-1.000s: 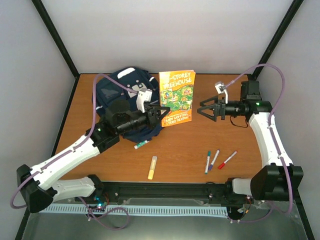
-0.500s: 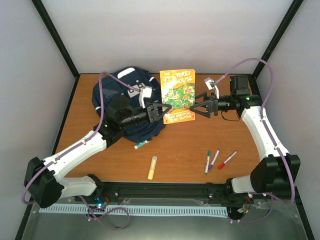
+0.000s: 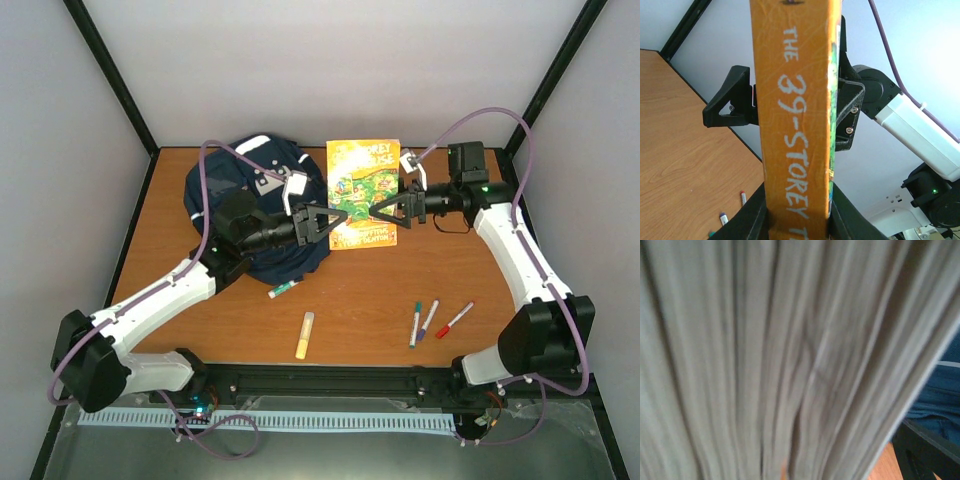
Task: Pack the student bag
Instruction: Pick up the book from the center of the board.
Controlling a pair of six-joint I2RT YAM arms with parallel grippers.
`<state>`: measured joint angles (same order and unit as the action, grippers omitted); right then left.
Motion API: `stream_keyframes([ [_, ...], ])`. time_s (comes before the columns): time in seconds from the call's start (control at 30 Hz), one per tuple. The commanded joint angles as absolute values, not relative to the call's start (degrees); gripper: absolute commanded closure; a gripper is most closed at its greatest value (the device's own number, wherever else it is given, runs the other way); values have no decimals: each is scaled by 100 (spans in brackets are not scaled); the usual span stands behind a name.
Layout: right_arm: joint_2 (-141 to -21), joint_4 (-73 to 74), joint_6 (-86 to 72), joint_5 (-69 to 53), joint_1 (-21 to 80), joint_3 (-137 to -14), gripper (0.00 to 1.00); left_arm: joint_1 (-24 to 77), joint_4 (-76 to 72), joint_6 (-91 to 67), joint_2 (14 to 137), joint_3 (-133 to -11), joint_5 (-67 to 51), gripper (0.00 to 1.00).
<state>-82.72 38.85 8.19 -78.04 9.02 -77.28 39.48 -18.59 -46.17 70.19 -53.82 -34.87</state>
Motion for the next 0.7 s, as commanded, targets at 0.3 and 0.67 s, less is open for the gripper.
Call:
stream_keyframes([
  [0.3,-8436,5285,2168,-8898,861,-8322,1,3924,-1720,-4244,6908,-5832,-3475,99],
  [0.67,-8037,4917,1433,-9033,870,-8350,37,3898,-776,-4153,7187,-5774,-2122,99],
])
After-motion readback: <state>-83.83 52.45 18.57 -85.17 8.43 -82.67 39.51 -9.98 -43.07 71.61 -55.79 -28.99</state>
